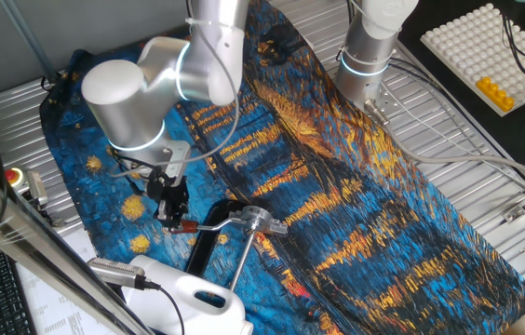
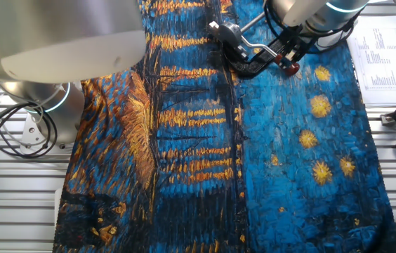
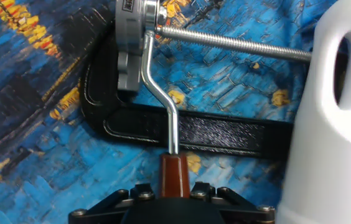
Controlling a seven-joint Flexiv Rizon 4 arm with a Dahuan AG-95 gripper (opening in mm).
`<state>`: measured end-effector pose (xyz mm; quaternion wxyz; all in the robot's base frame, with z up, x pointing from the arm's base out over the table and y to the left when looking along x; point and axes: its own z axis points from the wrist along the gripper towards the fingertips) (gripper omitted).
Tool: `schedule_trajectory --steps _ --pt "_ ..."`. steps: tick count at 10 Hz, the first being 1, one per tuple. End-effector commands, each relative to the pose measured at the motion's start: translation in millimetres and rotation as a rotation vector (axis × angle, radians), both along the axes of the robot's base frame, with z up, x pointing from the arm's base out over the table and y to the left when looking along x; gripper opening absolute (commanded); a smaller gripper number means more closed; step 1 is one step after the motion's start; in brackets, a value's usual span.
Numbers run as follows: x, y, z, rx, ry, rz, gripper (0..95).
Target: Pull up the lever
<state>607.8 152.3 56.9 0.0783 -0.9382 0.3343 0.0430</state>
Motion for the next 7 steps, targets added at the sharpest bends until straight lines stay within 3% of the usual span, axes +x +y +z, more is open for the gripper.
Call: schedule_trajectory --steps 1,7 --pt "-0.7 1.5 -4.8 -0.001 -0.008 0.012 38.0" --pt "-6.0 6.2 -22.1 0.001 -0.018 0.003 38.0"
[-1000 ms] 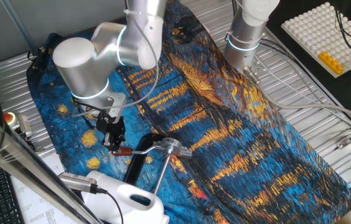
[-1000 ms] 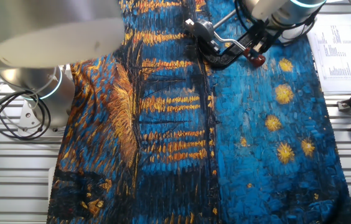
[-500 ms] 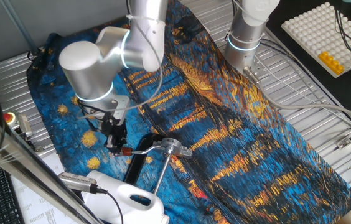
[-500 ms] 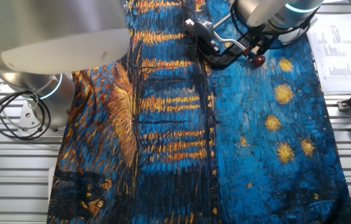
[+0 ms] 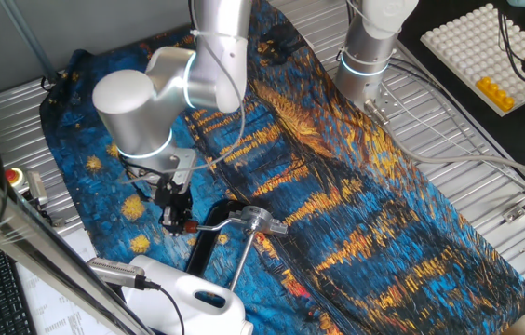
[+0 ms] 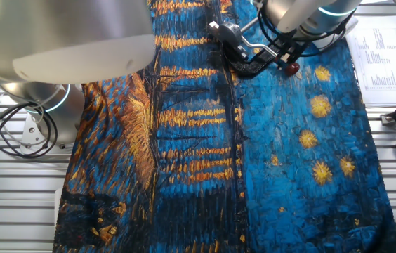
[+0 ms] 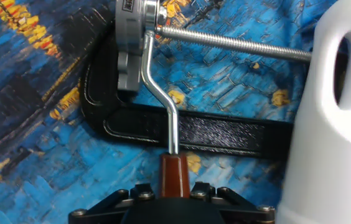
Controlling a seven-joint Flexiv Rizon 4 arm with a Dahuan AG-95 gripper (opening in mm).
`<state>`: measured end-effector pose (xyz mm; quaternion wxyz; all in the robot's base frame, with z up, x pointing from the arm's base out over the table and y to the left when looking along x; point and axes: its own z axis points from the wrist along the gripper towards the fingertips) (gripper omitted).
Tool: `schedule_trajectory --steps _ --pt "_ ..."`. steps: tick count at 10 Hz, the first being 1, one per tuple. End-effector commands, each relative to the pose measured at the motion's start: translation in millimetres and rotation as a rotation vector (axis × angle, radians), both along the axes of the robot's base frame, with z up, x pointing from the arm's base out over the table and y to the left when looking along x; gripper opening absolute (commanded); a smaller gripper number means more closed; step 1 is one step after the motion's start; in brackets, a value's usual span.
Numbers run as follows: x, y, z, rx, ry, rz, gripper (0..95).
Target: Pull up the lever
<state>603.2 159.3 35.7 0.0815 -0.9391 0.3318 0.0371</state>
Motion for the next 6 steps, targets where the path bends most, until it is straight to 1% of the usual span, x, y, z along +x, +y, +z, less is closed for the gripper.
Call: schedule_trajectory --steps 1,3,6 --pt "-2.3 0.3 -2.9 0.001 -0.006 -0.002 38.0" --pt "-4.3 3.6 -6.3 -0.003 -0.01 -0.005 38.0" --pt "-5.6 4.7 -9.6 0.001 -0.018 -0.008 38.0"
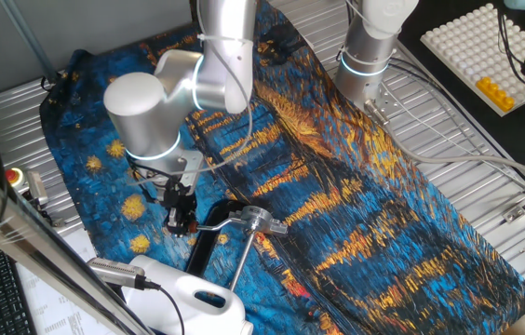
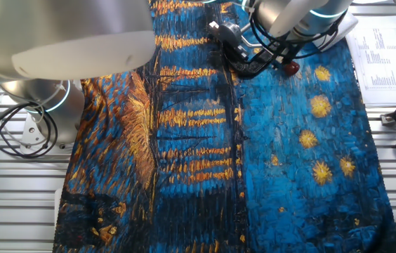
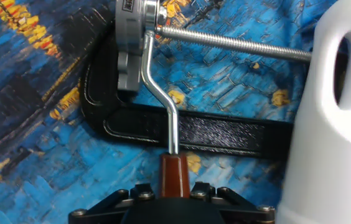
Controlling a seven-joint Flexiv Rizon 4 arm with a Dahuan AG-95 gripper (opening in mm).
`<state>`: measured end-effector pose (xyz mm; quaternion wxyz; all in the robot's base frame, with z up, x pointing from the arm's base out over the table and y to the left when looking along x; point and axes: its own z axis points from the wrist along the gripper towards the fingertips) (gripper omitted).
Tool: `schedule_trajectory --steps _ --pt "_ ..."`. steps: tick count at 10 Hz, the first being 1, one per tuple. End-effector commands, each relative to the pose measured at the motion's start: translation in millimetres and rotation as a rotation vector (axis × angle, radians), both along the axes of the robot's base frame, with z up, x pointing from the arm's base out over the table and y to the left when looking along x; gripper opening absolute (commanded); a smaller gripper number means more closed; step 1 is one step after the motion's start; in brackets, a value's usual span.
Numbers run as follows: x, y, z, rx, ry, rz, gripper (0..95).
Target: Pull up the lever
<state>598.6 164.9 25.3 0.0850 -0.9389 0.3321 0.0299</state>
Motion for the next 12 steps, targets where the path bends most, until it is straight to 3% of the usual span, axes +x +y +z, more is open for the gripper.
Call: schedule_trajectory --steps 1,2,5,6,12 --pt "-1.2 -0.7 0.2 0.003 -0.006 -0.008 38.0" --pt "-1.8 -0.1 -0.8 0.008 -0.009 -0.013 19.0" --pt "-1.9 0.2 -1.1 0.008 -0.012 -0.01 19.0" --pt "-1.7 0.2 -0.2 0.005 -0.009 -0.011 0.0" --pt "-0.5 -0.1 3.2 -0.004 0.0 -0.014 0.0"
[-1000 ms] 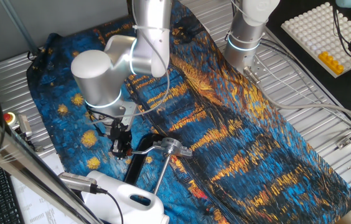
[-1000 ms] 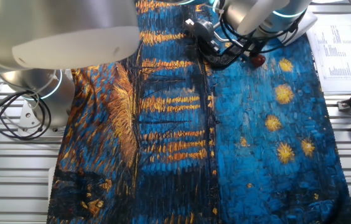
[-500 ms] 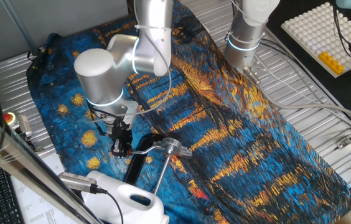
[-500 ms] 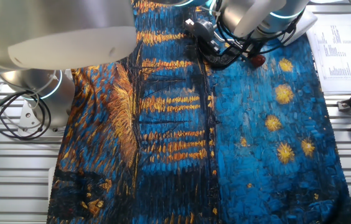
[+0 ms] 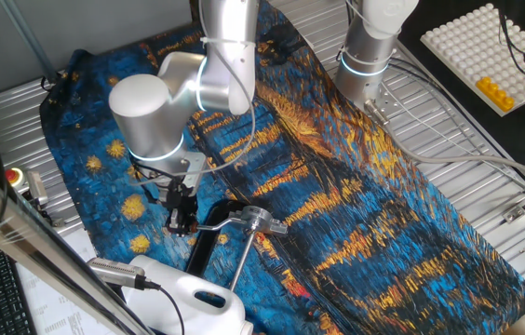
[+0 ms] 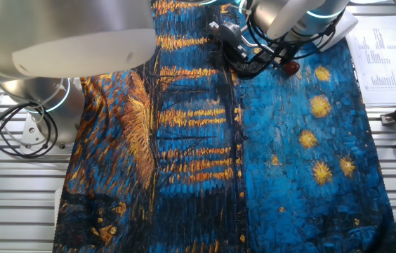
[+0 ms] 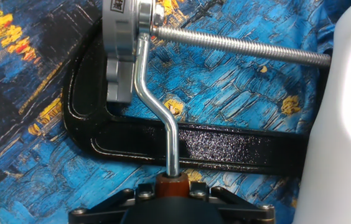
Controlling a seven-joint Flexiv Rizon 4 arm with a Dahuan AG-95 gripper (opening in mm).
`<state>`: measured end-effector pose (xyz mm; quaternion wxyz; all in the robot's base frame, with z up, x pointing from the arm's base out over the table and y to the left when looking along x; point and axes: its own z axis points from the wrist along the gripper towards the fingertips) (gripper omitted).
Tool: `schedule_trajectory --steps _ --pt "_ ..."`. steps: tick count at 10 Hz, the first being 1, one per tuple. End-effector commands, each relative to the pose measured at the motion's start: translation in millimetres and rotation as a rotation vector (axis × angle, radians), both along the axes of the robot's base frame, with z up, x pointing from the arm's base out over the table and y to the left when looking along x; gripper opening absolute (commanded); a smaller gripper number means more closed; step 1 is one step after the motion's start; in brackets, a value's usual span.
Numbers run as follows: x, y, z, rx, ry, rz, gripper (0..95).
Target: Pull up the lever
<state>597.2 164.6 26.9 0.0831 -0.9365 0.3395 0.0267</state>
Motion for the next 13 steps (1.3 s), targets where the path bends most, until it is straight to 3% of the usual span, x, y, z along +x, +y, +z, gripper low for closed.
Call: schedule_trajectory --steps 1,13 --pt "1.5 0.0 3.3 0.002 0.012 0.001 0.0" --pt "8.2 0.5 41.0 -0.036 0.064 0.001 0.0"
